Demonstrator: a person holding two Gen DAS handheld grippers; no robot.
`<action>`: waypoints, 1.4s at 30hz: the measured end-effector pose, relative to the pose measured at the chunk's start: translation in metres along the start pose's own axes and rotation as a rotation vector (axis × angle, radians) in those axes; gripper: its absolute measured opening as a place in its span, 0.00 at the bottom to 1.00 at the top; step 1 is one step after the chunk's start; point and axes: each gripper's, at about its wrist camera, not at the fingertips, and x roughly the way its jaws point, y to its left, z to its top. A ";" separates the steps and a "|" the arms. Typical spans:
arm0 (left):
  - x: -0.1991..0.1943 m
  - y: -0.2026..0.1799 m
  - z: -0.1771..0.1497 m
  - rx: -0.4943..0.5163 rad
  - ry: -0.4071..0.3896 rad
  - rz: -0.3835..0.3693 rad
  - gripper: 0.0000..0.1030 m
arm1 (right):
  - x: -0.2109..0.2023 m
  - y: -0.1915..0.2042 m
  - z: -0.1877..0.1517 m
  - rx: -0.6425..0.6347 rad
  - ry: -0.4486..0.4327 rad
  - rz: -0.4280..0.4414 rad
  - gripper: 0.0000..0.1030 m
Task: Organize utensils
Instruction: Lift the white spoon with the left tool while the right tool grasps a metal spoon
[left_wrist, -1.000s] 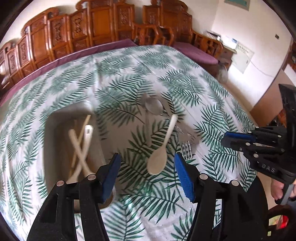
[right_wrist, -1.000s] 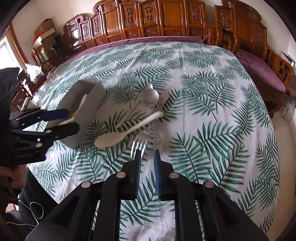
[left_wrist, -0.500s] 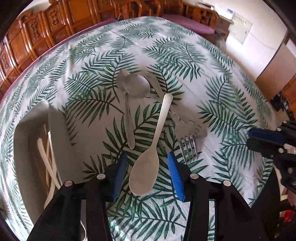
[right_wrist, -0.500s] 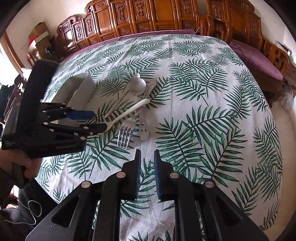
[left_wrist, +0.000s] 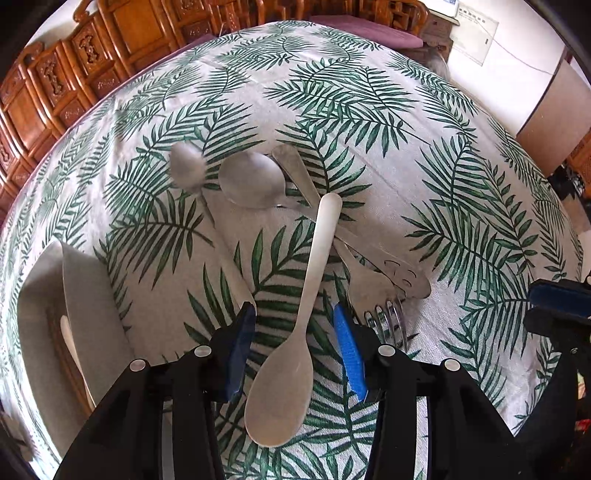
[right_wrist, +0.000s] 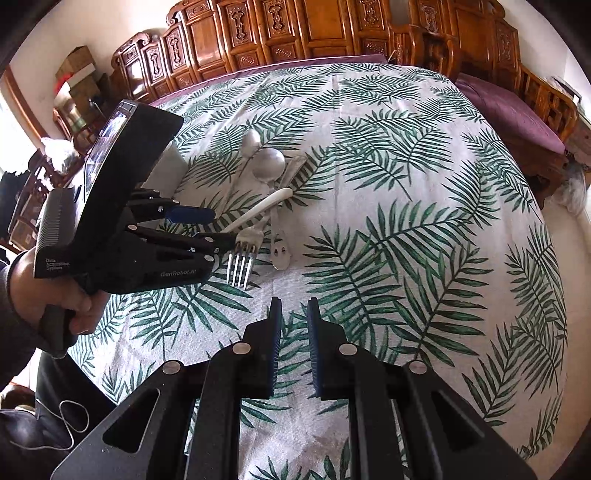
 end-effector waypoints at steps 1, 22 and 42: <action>0.000 -0.001 0.000 0.006 -0.003 0.003 0.37 | 0.000 -0.001 0.000 0.002 0.002 0.000 0.15; -0.026 0.012 -0.016 -0.047 -0.052 -0.066 0.06 | 0.009 0.002 -0.005 0.011 0.022 0.012 0.15; -0.109 0.046 -0.052 -0.160 -0.215 -0.097 0.06 | 0.048 0.042 0.058 -0.027 0.009 0.051 0.15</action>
